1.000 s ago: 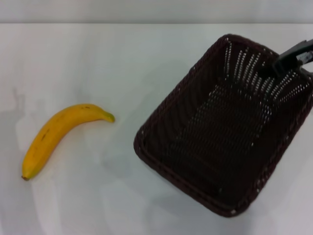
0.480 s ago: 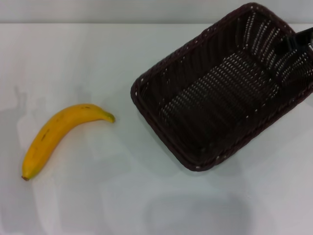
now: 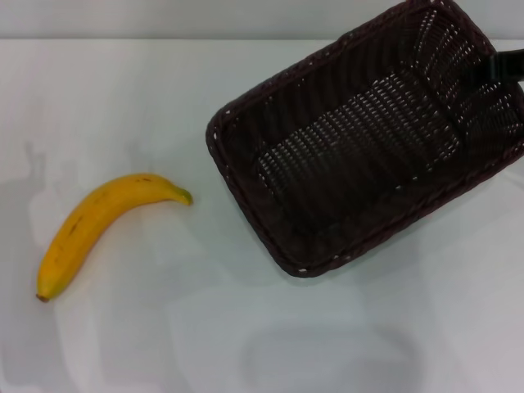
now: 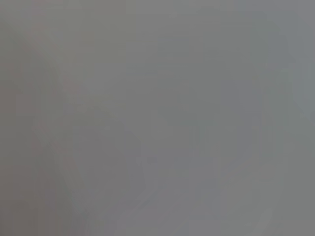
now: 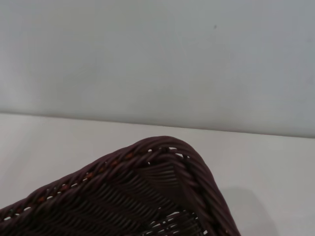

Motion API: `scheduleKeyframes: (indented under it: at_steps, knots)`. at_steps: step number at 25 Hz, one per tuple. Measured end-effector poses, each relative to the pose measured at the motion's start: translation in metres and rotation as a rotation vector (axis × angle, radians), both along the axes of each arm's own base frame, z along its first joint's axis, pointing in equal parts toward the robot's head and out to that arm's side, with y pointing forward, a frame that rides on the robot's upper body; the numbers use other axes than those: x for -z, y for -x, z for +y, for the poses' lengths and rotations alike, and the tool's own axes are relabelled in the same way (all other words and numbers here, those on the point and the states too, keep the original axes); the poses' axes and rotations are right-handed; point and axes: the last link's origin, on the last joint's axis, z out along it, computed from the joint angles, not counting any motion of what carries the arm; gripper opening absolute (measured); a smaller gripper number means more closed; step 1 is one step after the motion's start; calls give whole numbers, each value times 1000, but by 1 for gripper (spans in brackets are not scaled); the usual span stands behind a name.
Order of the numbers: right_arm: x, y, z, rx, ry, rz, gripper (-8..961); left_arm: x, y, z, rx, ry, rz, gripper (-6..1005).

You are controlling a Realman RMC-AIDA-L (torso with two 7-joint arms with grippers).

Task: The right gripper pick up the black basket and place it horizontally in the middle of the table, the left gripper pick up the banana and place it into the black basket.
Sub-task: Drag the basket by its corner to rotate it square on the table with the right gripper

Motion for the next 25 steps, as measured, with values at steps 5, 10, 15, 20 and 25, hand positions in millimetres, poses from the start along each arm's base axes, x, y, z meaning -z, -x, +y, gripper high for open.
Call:
scheduleKeyframes:
  at_steps: [5, 10, 15, 20, 25]
  knots:
    - [3, -3, -6, 22, -12, 63, 163, 0, 1, 3, 1, 11, -15, 885]
    - [10, -6, -12, 45, -23, 111, 168, -1, 3, 4, 4, 16, -18, 884]
    - [22, -6, -19, 56, -25, 149, 172, -2, 5, 4, -3, 15, -14, 884]
    - [33, -2, -24, 53, -27, 186, 177, -2, 8, 5, -11, 19, -14, 884]
    - [42, 4, -27, 44, -24, 194, 181, -2, 8, 5, -10, 18, -19, 884]
